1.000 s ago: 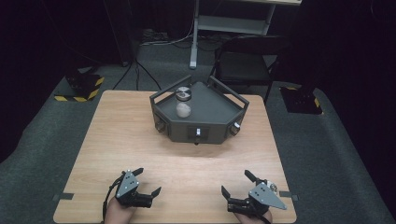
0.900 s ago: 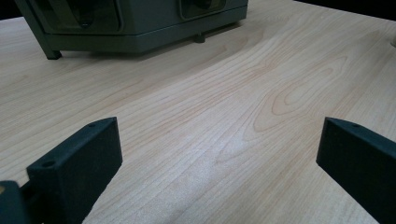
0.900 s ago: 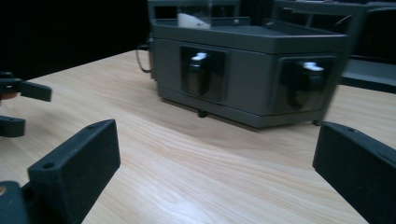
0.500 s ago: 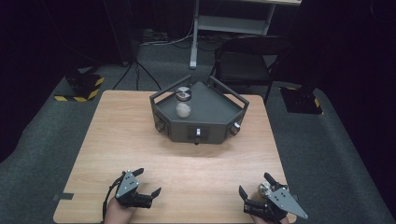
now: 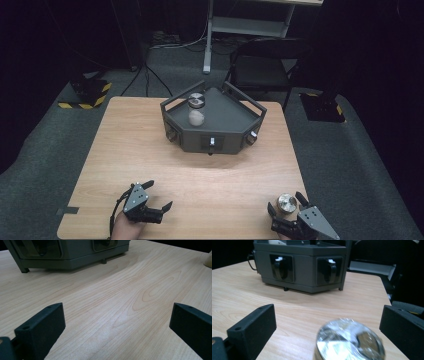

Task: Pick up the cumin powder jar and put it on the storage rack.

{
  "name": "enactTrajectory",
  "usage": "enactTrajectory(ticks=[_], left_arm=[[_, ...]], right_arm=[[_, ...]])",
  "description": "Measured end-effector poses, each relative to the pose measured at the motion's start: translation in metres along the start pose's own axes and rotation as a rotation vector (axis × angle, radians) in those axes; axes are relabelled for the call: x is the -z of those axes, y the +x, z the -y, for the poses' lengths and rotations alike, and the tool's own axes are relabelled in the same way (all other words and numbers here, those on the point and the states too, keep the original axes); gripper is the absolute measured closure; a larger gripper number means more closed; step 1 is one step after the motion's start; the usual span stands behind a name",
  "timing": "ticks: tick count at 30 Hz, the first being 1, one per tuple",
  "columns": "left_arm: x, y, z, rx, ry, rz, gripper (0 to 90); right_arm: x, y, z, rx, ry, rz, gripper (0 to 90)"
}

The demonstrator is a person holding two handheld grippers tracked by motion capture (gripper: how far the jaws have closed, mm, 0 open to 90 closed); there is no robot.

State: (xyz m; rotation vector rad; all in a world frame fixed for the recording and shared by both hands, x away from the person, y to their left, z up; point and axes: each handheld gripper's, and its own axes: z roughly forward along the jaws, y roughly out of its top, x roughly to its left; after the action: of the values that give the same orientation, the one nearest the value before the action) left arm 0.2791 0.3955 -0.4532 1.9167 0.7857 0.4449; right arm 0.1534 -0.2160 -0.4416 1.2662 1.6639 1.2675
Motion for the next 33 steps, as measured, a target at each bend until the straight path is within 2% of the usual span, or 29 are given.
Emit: enactTrajectory(ticks=[7, 15, 25, 33], left_arm=[[0.0, 0.0, 0.0, -0.004, 0.002, 0.001, 0.3], [0.0, 0.0, -0.001, -0.009, 0.004, -0.001, 0.3], [0.0, -0.001, -0.001, -0.011, 0.005, 0.0, 0.3], [-0.001, -0.002, -0.002, -0.018, 0.011, -0.004, 0.3]], right_arm=[[0.002, -0.009, 0.011, -0.045, 0.021, 0.014, 4.1], [0.002, -0.022, 0.023, -0.059, 0.011, -0.02, 14.3], [0.0, -0.024, 0.028, -0.055, 0.0, -0.038, 23.9], [0.0, -0.026, 0.034, -0.074, -0.015, -0.038, 29.7]])
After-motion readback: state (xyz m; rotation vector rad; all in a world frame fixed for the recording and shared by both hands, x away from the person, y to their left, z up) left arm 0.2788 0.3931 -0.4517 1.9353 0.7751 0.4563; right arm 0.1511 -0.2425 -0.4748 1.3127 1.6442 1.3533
